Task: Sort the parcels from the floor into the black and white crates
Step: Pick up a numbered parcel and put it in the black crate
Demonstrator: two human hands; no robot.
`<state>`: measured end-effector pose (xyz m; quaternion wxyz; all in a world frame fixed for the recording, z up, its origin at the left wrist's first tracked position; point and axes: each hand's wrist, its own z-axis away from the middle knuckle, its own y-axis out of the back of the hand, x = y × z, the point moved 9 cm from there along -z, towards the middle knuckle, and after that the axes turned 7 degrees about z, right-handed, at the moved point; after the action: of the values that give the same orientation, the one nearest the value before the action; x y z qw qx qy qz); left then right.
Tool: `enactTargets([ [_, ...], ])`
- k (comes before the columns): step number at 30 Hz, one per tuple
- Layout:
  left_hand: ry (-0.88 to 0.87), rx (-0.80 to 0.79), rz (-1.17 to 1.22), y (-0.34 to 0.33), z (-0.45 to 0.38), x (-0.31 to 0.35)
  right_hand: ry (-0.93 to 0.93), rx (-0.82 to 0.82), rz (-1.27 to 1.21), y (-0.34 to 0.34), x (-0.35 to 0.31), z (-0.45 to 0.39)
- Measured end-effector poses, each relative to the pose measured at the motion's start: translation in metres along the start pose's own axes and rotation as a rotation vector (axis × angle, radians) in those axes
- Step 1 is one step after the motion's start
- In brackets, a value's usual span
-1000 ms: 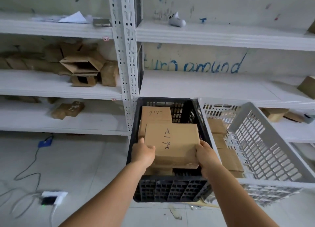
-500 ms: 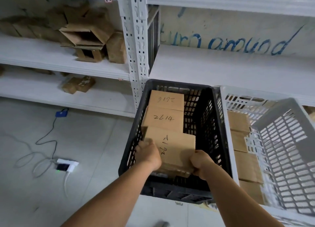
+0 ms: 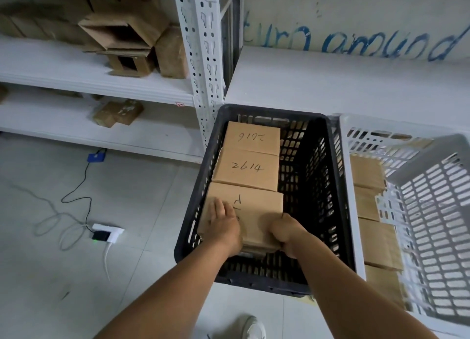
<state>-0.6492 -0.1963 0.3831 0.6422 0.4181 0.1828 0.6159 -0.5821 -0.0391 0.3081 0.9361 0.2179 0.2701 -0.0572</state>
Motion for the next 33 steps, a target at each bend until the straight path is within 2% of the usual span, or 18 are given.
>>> enactTargets([
  [8,-0.081,0.023,0.107,0.01,0.011,0.002,-0.016,-0.026,-0.162,0.002,-0.005,0.04],
  [14,-0.231,0.122,0.402,0.031,0.042,0.023,0.051,0.15,-0.25,0.026,-0.01,0.09],
  [20,-0.392,0.128,0.548,0.032,0.086,0.046,0.159,0.345,-0.481,0.046,0.005,0.171],
  [24,-0.549,0.077,0.634,0.022,0.123,0.065,0.139,0.494,-0.65,0.055,0.043,0.214],
  [27,-0.65,-0.02,0.663,0.004,0.155,0.083,0.121,0.602,-0.755,0.061,0.081,0.247],
  [33,-0.773,-0.192,0.637,-0.048,0.211,0.121,0.089,0.772,-0.987,0.073,0.159,0.298],
])
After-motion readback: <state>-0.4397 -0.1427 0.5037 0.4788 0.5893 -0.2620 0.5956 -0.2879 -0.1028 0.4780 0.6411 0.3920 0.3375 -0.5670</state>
